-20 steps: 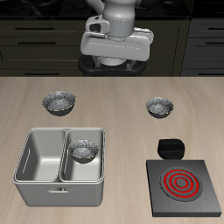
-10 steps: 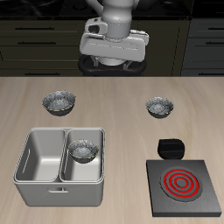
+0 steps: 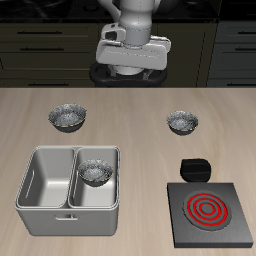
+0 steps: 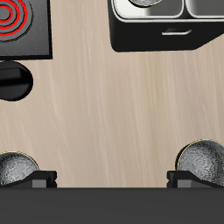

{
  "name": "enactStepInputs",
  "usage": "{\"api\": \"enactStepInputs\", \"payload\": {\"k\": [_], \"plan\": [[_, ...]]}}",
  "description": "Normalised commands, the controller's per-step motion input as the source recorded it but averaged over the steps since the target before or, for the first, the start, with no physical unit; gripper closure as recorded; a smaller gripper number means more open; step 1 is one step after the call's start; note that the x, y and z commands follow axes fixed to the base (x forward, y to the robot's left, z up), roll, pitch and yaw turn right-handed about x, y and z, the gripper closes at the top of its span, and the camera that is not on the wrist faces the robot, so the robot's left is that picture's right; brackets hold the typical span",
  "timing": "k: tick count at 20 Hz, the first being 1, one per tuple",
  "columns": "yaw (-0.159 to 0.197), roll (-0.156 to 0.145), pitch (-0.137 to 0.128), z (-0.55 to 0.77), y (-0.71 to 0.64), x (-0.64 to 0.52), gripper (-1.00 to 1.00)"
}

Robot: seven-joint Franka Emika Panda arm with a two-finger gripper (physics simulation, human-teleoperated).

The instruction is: Place the smallest bowl in the left side of the drainer and the medium bowl in the right side

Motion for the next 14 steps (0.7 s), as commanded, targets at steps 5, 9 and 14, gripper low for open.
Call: {"api": "enactStepInputs", "payload": {"k": [5,9,14], "plan": [[0.021,0.016,0.015,-0.25,0.09,-0.35,-1.00],[0.037,0.012,0.005,-0.22,0.07,-0.23,-1.00],[0.005,0.046,0.012,-0.18,0.09,-0.28,-1.00]]}}
